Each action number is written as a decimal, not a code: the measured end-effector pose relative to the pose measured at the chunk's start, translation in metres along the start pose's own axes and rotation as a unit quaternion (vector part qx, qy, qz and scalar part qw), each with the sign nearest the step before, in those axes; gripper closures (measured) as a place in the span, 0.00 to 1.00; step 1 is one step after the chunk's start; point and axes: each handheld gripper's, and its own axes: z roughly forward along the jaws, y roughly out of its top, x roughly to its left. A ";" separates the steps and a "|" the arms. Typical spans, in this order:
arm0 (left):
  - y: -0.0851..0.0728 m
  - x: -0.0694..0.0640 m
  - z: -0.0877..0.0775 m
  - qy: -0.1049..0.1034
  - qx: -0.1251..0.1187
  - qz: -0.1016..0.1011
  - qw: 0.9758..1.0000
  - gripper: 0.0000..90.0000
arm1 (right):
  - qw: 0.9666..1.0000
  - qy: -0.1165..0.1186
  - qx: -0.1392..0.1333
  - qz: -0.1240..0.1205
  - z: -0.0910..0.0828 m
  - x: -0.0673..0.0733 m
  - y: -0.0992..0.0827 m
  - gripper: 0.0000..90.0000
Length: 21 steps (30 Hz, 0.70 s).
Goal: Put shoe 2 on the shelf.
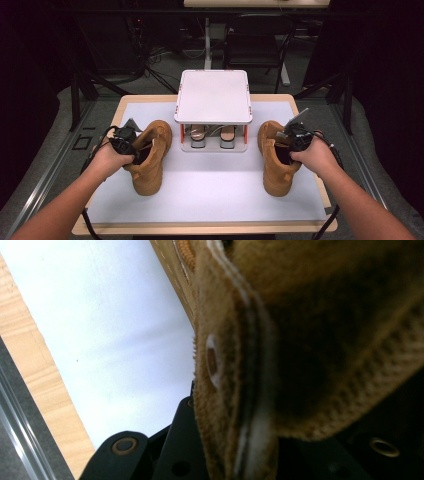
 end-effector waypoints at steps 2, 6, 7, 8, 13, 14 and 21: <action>0.000 0.000 0.000 0.001 0.000 -0.002 1.000 0.95 | 1.000 0.000 -0.001 0.002 0.000 0.000 0.000 0.95; 0.000 0.000 0.000 0.000 -0.001 -0.004 1.000 0.95 | 1.000 0.000 0.003 0.007 0.000 -0.001 0.000 0.94; 0.000 0.001 0.000 -0.002 -0.002 -0.004 1.000 0.95 | 1.000 0.001 0.004 0.008 0.000 -0.002 0.000 0.94; 0.000 0.001 0.000 -0.002 -0.004 -0.002 1.000 0.95 | 1.000 0.000 0.004 0.006 0.000 -0.002 0.000 0.94; 0.000 0.002 0.000 -0.006 -0.003 -0.005 1.000 0.95 | 1.000 -0.005 0.006 -0.004 -0.001 -0.001 0.000 0.92; 0.000 0.002 0.000 -0.005 -0.003 -0.003 1.000 0.95 | 1.000 -0.007 0.003 -0.006 0.000 0.001 0.000 0.92; 0.000 0.003 -0.001 -0.009 -0.003 -0.004 1.000 0.95 | 1.000 0.006 -0.004 -0.004 0.000 -0.001 0.000 0.94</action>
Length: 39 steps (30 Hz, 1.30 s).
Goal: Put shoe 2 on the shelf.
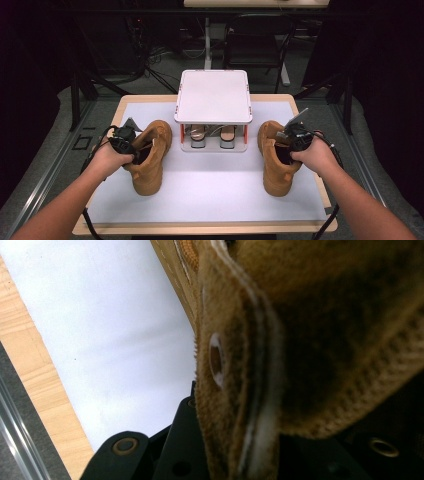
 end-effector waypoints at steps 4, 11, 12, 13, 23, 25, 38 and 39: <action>0.001 0.002 0.000 -0.004 0.003 -0.003 1.000 0.95 | 1.000 0.011 0.005 0.000 -0.001 -0.004 0.000 0.94; 0.005 0.007 -0.003 0.003 0.005 -0.006 1.000 0.96 | 1.000 0.015 -0.002 0.008 -0.002 -0.003 0.000 0.95; 0.005 0.009 -0.004 -0.001 0.004 -0.009 1.000 0.96 | 1.000 0.014 -0.003 0.008 -0.003 -0.003 0.000 0.95; 0.005 0.009 -0.004 -0.003 0.006 -0.009 1.000 0.96 | 1.000 0.019 -0.003 0.009 -0.003 -0.003 0.001 0.96; 0.012 0.009 -0.012 -0.001 0.008 -0.012 1.000 0.96 | 0.999 0.040 0.000 0.025 -0.007 -0.001 0.006 0.96; 0.012 0.010 -0.013 -0.002 0.006 -0.012 1.000 0.96 | 0.998 0.044 -0.004 0.036 -0.007 -0.002 0.005 0.96; 0.022 0.015 -0.025 -0.010 -0.013 -0.037 0.999 0.96 | 0.997 0.047 -0.001 0.064 -0.014 -0.011 0.009 0.96; 0.023 0.016 -0.026 -0.012 -0.012 -0.039 0.999 0.96 | 0.997 0.043 0.005 0.058 -0.015 -0.012 0.010 0.96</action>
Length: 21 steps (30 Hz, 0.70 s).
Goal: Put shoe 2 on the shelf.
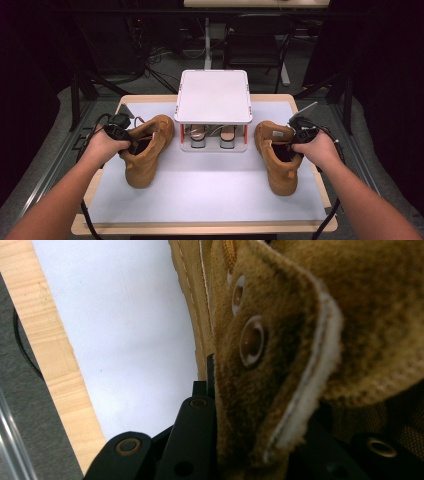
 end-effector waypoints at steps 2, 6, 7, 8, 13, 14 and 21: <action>0.005 0.001 0.000 -0.001 -0.002 -0.008 1.000 0.96 | 1.000 -0.005 0.004 0.003 -0.003 -0.001 0.003 0.96; 0.013 0.000 0.001 0.002 -0.002 -0.015 1.000 0.96 | 1.000 -0.002 -0.005 0.015 -0.006 -0.002 0.008 0.96; 0.016 0.000 0.001 0.002 -0.002 -0.020 1.000 0.96 | 1.000 0.001 -0.007 0.021 -0.006 -0.002 0.009 0.96; 0.018 0.000 0.000 0.000 -0.002 -0.020 1.000 0.96 | 1.000 0.004 -0.004 0.020 -0.007 -0.003 0.011 0.96; 0.023 0.002 -0.004 -0.005 -0.003 -0.031 1.000 0.96 | 1.000 0.005 -0.003 0.025 -0.011 -0.003 0.021 0.96; 0.024 0.002 -0.005 -0.004 -0.004 -0.033 0.999 0.96 | 1.000 0.004 -0.003 0.027 -0.011 -0.003 0.023 0.96; 0.031 0.006 -0.009 -0.007 -0.004 -0.041 0.999 0.96 | 0.999 0.006 0.005 0.039 -0.018 -0.003 0.036 0.96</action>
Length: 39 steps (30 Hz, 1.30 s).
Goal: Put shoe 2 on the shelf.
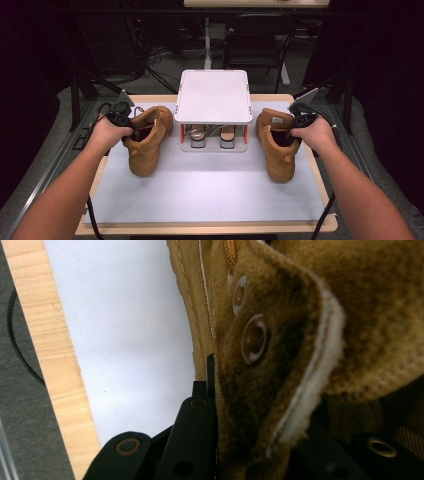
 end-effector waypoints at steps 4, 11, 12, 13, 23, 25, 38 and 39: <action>0.004 0.003 -0.003 -0.007 -0.003 -0.012 1.000 0.96 | 1.000 0.002 -0.004 0.010 -0.005 0.000 0.006 0.96; 0.015 0.009 -0.007 -0.007 -0.007 -0.037 0.999 0.96 | 0.999 0.010 -0.010 0.033 -0.010 -0.004 0.019 0.96; 0.017 0.009 -0.008 -0.010 -0.009 -0.044 0.999 0.96 | 0.999 0.010 -0.012 0.036 -0.011 -0.004 0.022 0.96; 0.018 0.010 -0.008 -0.009 -0.011 -0.046 0.999 0.96 | 0.999 0.010 -0.011 0.038 -0.012 -0.004 0.025 0.96; 0.038 0.005 -0.016 -0.015 -0.028 -0.074 0.997 0.96 | 0.997 0.008 -0.027 0.065 -0.023 0.003 0.048 0.95; 0.041 0.004 -0.017 -0.016 -0.030 -0.079 0.996 0.96 | 0.997 0.012 -0.028 0.068 -0.027 0.004 0.050 0.95; 0.058 -0.010 -0.044 -0.010 -0.042 -0.087 0.995 0.95 | 0.995 0.002 -0.054 0.079 -0.068 0.013 0.066 0.95; 0.058 -0.011 -0.046 -0.010 -0.045 -0.087 0.995 0.95 | 0.995 0.002 -0.054 0.080 -0.072 0.014 0.067 0.95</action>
